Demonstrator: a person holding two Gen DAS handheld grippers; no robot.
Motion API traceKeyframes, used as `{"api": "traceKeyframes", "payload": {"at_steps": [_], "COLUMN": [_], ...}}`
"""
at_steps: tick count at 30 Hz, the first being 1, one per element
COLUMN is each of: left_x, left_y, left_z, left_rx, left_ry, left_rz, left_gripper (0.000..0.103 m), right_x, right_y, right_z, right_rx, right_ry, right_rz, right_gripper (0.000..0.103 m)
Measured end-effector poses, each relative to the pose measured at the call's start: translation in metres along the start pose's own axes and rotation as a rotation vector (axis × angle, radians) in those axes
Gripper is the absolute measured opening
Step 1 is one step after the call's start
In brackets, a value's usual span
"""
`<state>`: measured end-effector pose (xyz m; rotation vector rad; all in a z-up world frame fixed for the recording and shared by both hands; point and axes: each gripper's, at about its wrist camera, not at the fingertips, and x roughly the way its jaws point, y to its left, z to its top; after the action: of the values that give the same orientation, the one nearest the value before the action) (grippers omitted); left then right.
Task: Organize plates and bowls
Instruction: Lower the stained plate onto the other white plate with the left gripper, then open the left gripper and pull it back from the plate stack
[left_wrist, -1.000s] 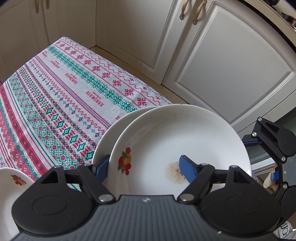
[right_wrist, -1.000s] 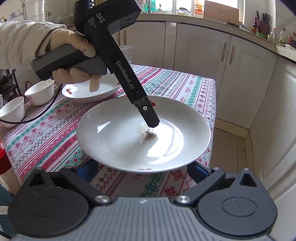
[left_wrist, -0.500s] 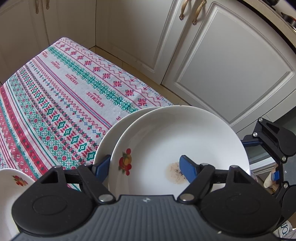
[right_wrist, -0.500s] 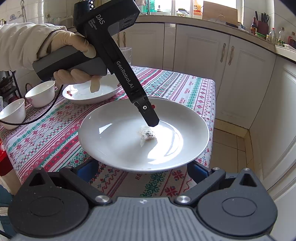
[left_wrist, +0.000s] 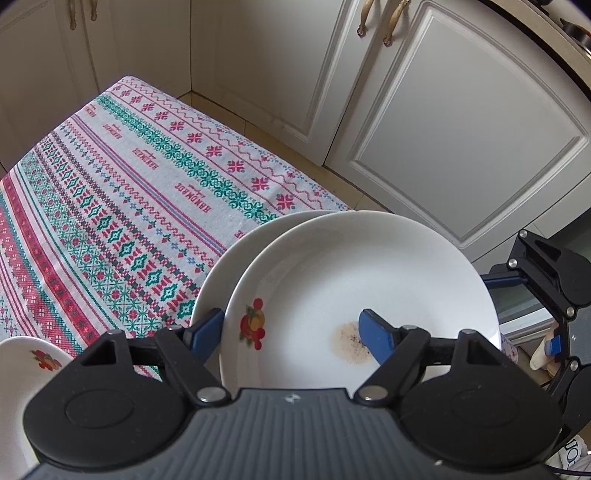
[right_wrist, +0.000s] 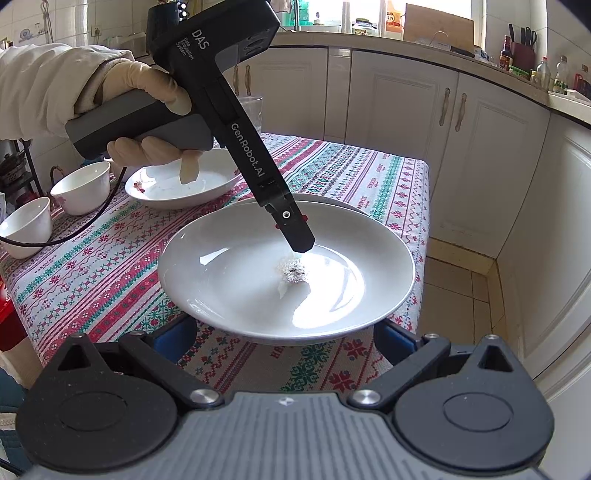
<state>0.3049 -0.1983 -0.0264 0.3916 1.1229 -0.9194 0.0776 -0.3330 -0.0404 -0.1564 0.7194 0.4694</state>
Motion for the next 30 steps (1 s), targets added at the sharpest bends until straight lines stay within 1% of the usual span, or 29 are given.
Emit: {"api": "traceKeyframes", "payload": {"at_steps": [10, 11, 15, 18, 21, 26, 28, 30], "left_x": [-0.007, -0.009, -0.018, -0.024, -0.038, -0.074, -0.090, -0.108], "left_y": [0.001, 0.002, 0.001, 0.004, 0.002, -0.011, -0.020, -0.031], "left_z": [-0.001, -0.002, -0.001, -0.001, -0.007, -0.030, -0.043, -0.059], "left_rx": [-0.006, -0.005, 0.006, -0.004, -0.018, -0.042, -0.049, -0.056], "left_ry": [-0.014, -0.019, -0.052, -0.072, -0.126, -0.253, -0.305, -0.367], "left_rz": [0.012, 0.018, 0.056, 0.072, 0.096, 0.165, 0.213, 0.273], "left_gripper": [0.080, 0.080, 0.086, 0.086, 0.086, 0.088, 0.090, 0.096], "right_x": [0.001, 0.001, 0.003, 0.003, -0.001, -0.013, -0.018, -0.023], "right_y": [0.001, 0.001, 0.002, 0.004, 0.009, 0.018, 0.023, 0.029], "right_z": [0.001, 0.001, 0.001, 0.001, 0.002, 0.003, 0.003, 0.004], "right_rx": [-0.003, -0.004, 0.001, -0.002, -0.010, -0.013, -0.019, -0.027], "right_ry": [0.003, 0.005, 0.009, 0.007, -0.003, -0.022, -0.027, -0.038], "right_rz": [-0.005, -0.008, -0.011, -0.013, -0.017, -0.026, -0.034, -0.048], "right_gripper": [0.103, 0.103, 0.103, 0.103, 0.103, 0.103, 0.103, 0.103]}}
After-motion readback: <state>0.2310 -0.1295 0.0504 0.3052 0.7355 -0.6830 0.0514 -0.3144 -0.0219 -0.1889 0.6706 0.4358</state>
